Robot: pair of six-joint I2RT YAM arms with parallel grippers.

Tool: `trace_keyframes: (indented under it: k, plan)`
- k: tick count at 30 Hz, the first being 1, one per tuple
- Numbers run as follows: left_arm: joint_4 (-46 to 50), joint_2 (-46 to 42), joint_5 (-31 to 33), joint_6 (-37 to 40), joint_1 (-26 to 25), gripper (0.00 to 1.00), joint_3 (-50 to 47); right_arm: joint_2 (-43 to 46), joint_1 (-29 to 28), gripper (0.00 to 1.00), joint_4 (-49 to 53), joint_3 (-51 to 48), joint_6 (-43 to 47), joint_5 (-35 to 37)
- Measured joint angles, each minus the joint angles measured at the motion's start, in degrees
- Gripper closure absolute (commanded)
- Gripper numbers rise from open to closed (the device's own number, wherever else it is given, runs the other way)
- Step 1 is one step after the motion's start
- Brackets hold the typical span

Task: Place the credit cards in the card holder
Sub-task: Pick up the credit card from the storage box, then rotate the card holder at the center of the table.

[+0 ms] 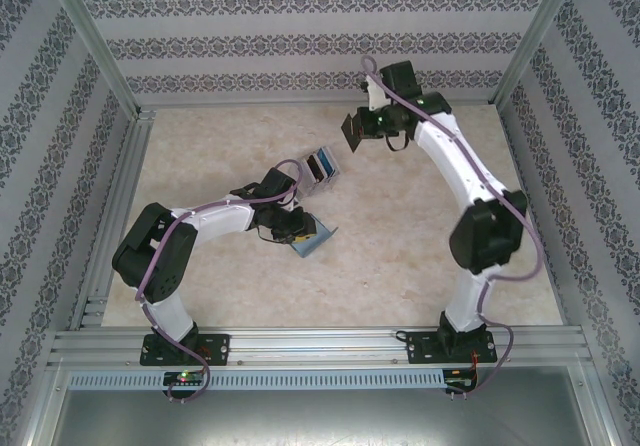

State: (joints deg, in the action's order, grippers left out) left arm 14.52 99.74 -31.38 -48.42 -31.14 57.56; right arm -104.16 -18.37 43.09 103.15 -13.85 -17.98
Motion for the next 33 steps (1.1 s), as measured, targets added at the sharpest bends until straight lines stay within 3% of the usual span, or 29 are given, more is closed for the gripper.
trace_keyframes:
  k: [6, 13, 22, 33]
  plan:
    - [-3.4, -1.7, 4.8, -2.5, 0.0, 0.74, -4.5, 13.7, -10.1, 1.00, -7.6, -20.5, -10.3, 0.3]
    - [-7.9, -9.2, 10.6, -6.5, 0.0, 0.75, -12.4, 12.0, -20.0, 1.00, -15.7, -30.0, -21.9, 6.2]
    - [-10.5, -10.8, 13.3, -8.0, 0.0, 0.75, -14.4, 9.0, -25.8, 1.00, -23.1, -36.3, -28.3, 13.6]
    - [-10.0, -8.8, 13.0, -6.8, 1.0, 0.73, -11.4, 17.2, -25.6, 1.00, -23.5, -50.1, -30.2, 15.6]
